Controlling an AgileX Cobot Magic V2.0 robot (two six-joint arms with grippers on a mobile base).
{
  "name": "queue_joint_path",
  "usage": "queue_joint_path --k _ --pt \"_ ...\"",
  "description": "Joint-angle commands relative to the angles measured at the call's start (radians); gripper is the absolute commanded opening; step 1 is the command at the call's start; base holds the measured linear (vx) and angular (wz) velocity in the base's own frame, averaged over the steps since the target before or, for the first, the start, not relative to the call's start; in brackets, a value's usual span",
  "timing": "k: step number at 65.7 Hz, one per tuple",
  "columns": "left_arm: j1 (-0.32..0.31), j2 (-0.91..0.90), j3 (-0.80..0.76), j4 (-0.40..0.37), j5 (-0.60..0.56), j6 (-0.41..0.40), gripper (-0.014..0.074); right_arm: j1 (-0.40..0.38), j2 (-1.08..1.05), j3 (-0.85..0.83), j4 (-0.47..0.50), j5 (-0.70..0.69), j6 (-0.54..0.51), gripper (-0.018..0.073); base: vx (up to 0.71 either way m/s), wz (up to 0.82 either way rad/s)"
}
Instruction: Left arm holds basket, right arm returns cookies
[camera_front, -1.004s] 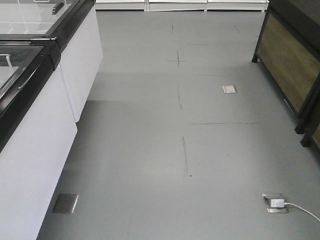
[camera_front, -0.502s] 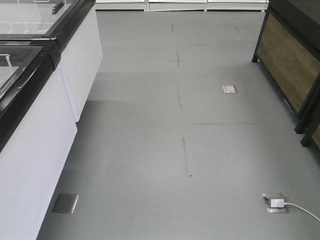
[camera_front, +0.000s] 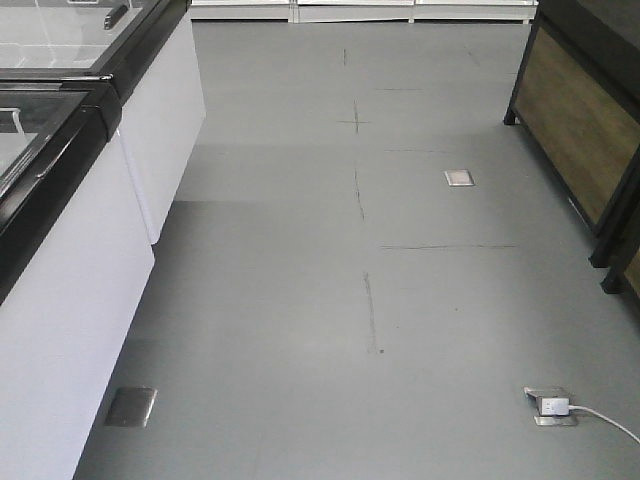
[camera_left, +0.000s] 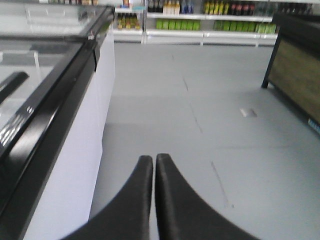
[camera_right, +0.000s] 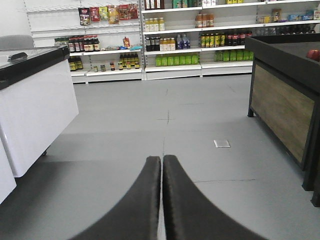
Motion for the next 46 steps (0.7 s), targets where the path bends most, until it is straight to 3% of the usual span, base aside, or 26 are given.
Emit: queue_joint_path --k 1,31,46 --pt "0.003 0.064 -0.043 -0.004 -0.035 -0.013 -0.0006 -0.003 -0.01 -0.001 -0.007 -0.078 -0.001 -0.0008 0.0 0.0" --pt "0.003 0.096 -0.051 -0.004 -0.049 -0.018 0.0001 -0.003 -0.01 -0.001 -0.007 -0.078 -0.001 -0.0008 0.0 0.0" --pt "0.003 0.096 -0.082 -0.003 -0.06 -0.063 0.0102 -0.003 -0.01 -0.001 -0.007 -0.078 -0.001 -0.0008 0.0 0.0"
